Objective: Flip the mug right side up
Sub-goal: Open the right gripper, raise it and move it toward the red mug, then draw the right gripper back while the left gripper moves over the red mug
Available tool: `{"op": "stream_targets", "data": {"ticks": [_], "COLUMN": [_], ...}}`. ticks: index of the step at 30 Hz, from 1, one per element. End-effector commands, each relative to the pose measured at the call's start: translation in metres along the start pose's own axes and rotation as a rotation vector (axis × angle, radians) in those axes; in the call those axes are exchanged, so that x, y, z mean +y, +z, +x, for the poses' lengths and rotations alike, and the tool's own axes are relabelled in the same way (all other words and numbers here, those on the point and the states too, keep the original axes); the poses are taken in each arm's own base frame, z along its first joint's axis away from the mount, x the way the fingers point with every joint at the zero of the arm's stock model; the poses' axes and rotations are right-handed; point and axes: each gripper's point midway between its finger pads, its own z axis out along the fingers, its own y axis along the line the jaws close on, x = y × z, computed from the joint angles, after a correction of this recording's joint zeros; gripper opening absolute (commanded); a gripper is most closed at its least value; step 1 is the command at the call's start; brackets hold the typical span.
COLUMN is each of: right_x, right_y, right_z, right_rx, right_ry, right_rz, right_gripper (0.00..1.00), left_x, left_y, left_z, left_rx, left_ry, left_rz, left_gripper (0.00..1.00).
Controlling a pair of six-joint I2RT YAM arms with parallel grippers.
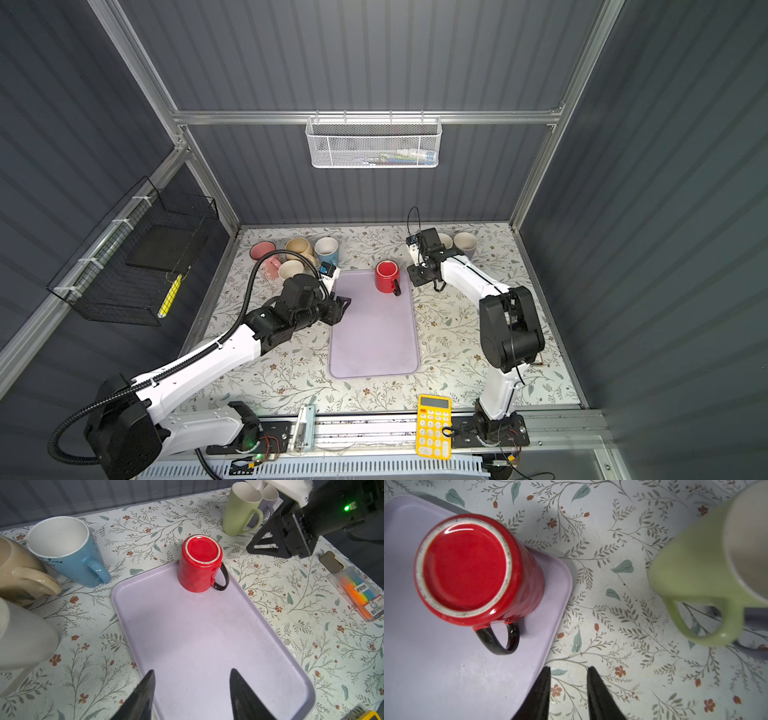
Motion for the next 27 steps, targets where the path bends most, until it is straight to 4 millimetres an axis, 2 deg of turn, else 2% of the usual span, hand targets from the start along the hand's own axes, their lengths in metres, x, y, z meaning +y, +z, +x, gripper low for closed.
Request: {"op": "stream_targets", "data": {"ticks": [1, 9, 13, 15, 20, 23, 27], "right_x": [0.015, 0.037, 0.057, 0.074, 0.103, 0.101, 0.083], "right_y": [0.012, 0.033, 0.030, 0.025, 0.012, 0.005, -0.010], "right_z": [-0.003, 0.002, 0.009, 0.012, 0.009, 0.008, 0.006], "right_rx": [-0.004, 0.035, 0.053, 0.045, -0.014, -0.025, -0.042], "right_ry": [-0.010, -0.021, -0.014, 0.005, 0.063, 0.067, 0.076], "right_rz": [-0.004, -0.036, -0.083, -0.150, -0.299, -0.301, -0.258], "right_gripper": [0.32, 0.31, 0.31, 0.31, 0.31, 0.31, 0.31], "left_x": [0.005, 0.012, 0.013, 0.014, 0.011, 0.009, 0.006], "left_y": [-0.001, -0.009, -0.010, -0.009, -0.004, -0.001, 0.005], "left_z": [0.002, 0.003, 0.004, 0.005, 0.006, 0.008, 0.009], "left_rx": [-0.002, -0.019, -0.021, -0.021, -0.011, 0.003, 0.008], "left_ry": [-0.016, -0.026, -0.027, -0.027, -0.017, -0.006, 0.002], "left_rz": [-0.032, -0.065, -0.070, -0.074, -0.059, -0.050, -0.031], "left_gripper": [0.59, 0.61, 0.61, 0.61, 0.62, 0.62, 0.65]}}
